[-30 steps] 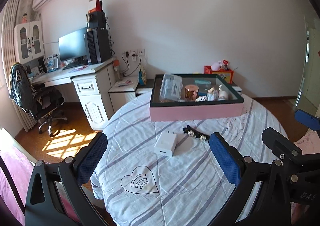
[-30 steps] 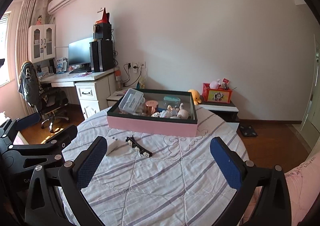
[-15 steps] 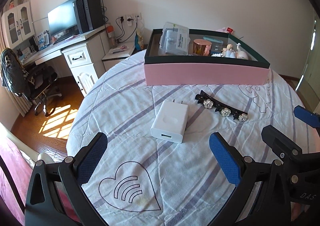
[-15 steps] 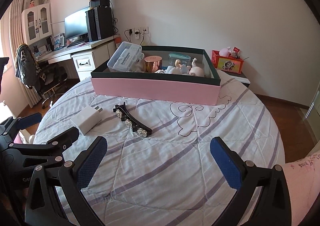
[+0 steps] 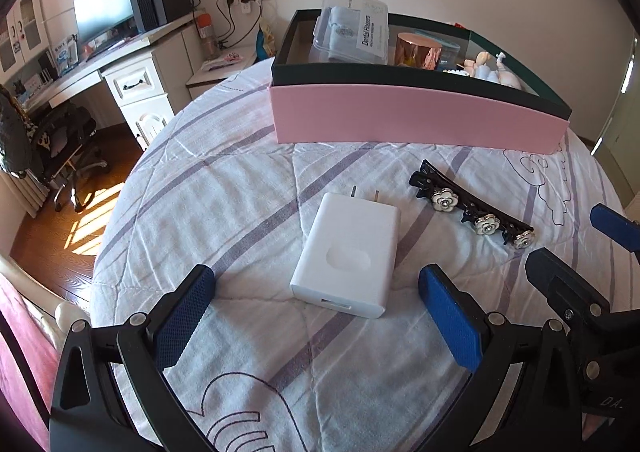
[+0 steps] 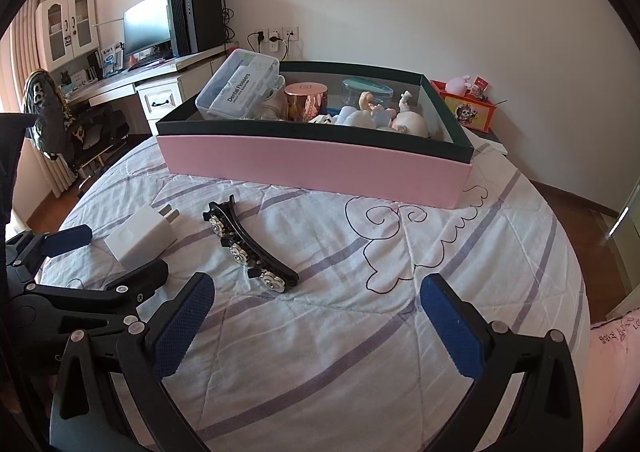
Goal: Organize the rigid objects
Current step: 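Grasp the white charger plug on the bed with the left tool, then carry the white charger plug into the pink box and open the left tool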
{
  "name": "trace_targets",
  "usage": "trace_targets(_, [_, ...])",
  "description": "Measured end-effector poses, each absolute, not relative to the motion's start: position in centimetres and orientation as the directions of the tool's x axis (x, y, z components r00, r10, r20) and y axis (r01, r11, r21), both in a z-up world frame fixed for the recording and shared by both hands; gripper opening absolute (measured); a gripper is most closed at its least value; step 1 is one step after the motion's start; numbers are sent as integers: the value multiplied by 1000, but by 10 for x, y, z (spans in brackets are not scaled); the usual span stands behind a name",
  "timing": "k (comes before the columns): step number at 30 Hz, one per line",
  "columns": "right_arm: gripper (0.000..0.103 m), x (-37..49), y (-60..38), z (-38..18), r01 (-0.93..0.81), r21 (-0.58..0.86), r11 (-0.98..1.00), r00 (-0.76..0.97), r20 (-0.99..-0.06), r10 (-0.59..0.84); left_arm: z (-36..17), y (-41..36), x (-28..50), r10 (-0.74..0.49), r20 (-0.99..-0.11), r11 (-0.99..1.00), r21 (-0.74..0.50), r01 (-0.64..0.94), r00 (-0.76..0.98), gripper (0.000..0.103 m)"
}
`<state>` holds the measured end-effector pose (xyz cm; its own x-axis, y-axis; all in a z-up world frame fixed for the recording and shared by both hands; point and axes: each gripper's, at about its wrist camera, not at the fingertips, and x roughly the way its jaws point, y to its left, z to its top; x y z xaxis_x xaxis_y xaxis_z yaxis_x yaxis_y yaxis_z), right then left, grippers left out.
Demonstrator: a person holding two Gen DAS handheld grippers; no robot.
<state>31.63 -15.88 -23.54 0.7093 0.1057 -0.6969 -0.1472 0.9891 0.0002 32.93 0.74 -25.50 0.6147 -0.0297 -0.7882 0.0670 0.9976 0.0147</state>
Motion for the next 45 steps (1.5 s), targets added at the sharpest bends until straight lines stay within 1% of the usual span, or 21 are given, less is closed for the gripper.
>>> trace_targets(4, [103,318,-159,-237,-142,-2,990,704,-703,99,-256,5,335,-41,-795,997,10,80,606,102])
trace_targets(7, [103,317,-159,-236,-139,-7,990,708,-700,94,-256,4,336,-58,-793,995,2,97,607,99])
trace_targets(10, [103,315,-160,-232,-139,-4,990,720,-687,98,-253,3,337,-63,-785,994,6,109,617,83])
trace_targets(12, [103,313,-164,-225,-136,-7,991,735,-671,96,-250,5,338,-69,-776,993,7,118,627,57])
trace_targets(14, [103,313,-172,-215,-119,-20,993,754,-652,77,-248,7,338,-82,-769,992,-3,125,635,40])
trace_targets(21, [103,340,-221,-182,-30,-62,998,797,-604,-13,-241,36,342,3,-751,1000,22,21,660,40])
trace_targets(24, [103,362,-242,-172,-11,-51,999,801,-598,-22,-232,49,347,27,-744,1000,28,-10,667,40])
trace_targets(26, [103,383,-253,-170,3,-41,999,793,-609,-28,-224,54,349,33,-731,999,30,-17,682,40])
trace_targets(28, [102,408,-262,-174,-14,7,1000,765,-643,15,-216,57,352,36,-721,999,32,-19,692,40])
trace_targets(29, [96,423,-267,-178,-26,35,999,741,-670,43,-212,57,354,36,-716,999,33,-17,697,40])
trace_targets(30, [84,435,-269,-184,-30,44,999,716,-697,52,-209,57,356,36,-713,999,34,-17,700,40])
trace_targets(31, [75,448,-271,-190,-30,47,998,696,-716,54,-207,57,358,37,-712,999,36,-16,701,40])
trace_targets(32, [56,459,-273,-196,-26,43,999,677,-734,49,-205,57,359,35,-709,999,34,-15,705,40])
trace_targets(33, [44,468,-275,-202,-24,40,999,658,-752,46,-203,57,360,31,-708,999,32,-12,706,40])
trace_targets(35, [41,481,-278,-209,-38,61,997,632,-772,71,-200,57,363,19,-707,1000,24,-3,707,41])
trace_targets(36, [35,486,-278,-211,-54,73,996,624,-776,91,-199,56,364,12,-707,1000,18,1,707,41])
trace_targets(38, [27,492,-277,-213,-79,83,993,616,-780,114,-196,54,369,9,-707,1000,21,8,707,41])
trace_targets(39, [20,495,-275,-214,-96,88,992,611,-781,128,-195,51,372,10,-705,1000,25,11,709,41])
trace_targets(41, [14,497,-270,-215,-115,75,991,606,-785,129,-191,46,379,5,-703,999,28,21,711,41])
trace_targets(43, [13,499,-266,-215,-118,45,992,613,-783,109,-185,42,385,-11,-698,999,25,40,716,41])
trace_targets(45, [13,501,-268,-216,-119,49,992,614,-781,113,-177,35,394,-26,-686,998,29,63,727,41])
